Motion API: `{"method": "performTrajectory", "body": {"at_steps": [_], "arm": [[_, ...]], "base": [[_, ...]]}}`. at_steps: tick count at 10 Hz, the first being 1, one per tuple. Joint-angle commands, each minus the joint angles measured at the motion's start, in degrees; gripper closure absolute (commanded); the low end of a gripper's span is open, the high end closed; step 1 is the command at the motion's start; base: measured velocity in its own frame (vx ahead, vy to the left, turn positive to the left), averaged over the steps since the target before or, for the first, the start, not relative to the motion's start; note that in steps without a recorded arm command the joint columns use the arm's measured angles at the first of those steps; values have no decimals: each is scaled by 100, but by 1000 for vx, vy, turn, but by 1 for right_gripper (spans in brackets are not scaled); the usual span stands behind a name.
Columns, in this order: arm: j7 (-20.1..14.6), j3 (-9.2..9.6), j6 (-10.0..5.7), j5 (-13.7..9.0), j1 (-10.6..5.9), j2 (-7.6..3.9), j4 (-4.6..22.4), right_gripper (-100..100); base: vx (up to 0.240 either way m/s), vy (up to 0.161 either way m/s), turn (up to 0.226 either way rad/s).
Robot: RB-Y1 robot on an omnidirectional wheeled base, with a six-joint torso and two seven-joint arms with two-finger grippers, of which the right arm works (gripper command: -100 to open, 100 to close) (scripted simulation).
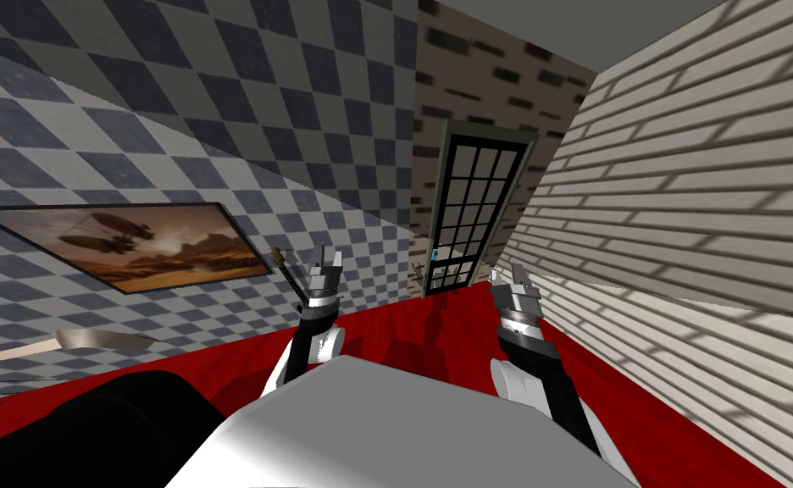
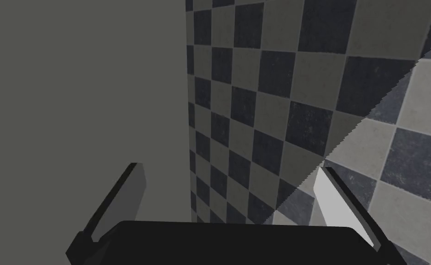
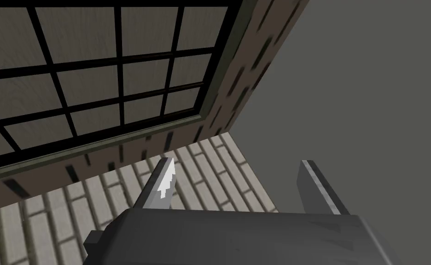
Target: Pull the door open
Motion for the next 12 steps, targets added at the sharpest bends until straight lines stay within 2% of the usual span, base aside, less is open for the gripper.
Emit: {"method": "performTrajectory", "body": {"at_steps": [1, 8, 12], "arm": [[165, -7, -64, 52, -81, -61, 213, -100], [792, -33, -306, 251, -387, -242, 1024, -100], [1252, -52, -484, 397, -612, -339, 1617, -100]], "base": [[-10, 52, -20], [83, -44, 12], [76, -35, 9]]}}
